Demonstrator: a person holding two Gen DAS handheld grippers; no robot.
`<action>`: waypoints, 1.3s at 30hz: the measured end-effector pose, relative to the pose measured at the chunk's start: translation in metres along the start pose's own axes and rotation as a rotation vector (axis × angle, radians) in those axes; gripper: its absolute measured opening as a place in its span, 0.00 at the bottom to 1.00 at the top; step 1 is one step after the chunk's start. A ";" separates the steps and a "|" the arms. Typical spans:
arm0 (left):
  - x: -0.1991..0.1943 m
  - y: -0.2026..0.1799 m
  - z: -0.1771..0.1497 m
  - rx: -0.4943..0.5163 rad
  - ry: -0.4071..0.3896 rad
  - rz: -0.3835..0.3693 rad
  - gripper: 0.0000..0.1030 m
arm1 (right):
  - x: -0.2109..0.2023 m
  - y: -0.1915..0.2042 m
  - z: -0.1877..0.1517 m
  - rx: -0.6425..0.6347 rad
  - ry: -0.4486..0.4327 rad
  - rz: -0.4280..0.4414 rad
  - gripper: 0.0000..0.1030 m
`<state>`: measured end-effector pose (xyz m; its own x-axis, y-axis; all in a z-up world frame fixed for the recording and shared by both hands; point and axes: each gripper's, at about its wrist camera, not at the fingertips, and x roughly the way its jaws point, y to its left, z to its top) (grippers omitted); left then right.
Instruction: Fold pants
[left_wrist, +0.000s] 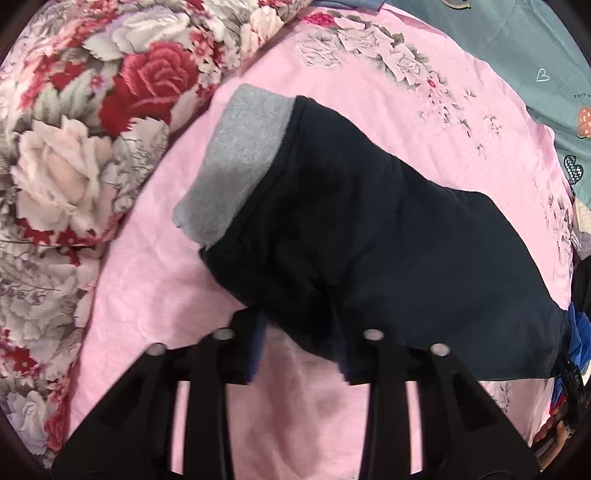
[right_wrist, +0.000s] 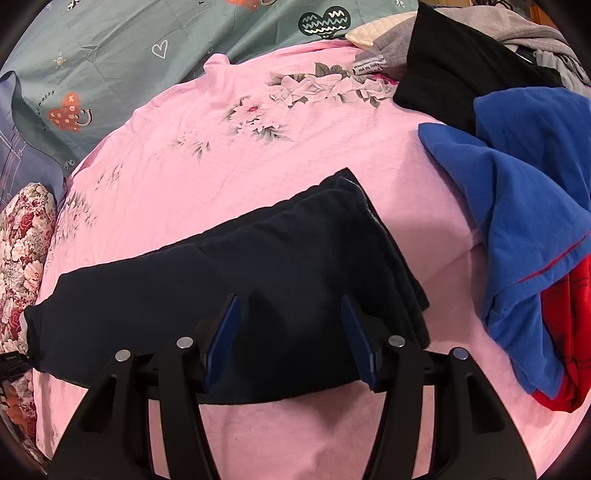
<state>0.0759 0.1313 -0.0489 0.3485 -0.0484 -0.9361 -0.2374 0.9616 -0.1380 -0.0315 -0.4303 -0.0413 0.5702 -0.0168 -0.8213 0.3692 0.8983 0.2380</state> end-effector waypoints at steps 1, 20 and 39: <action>-0.005 0.001 -0.001 -0.003 -0.005 0.019 0.55 | -0.003 -0.001 0.000 0.001 -0.004 -0.007 0.55; 0.026 -0.075 0.046 0.159 -0.133 0.025 0.86 | 0.088 0.310 0.034 -0.500 0.179 0.502 0.55; 0.044 -0.082 0.029 0.227 -0.192 0.040 0.91 | 0.125 0.333 0.030 -0.456 0.182 0.364 0.44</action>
<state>0.1370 0.0579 -0.0690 0.5134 0.0225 -0.8579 -0.0536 0.9985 -0.0059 0.1846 -0.1465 -0.0492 0.4510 0.3657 -0.8142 -0.2003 0.9304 0.3070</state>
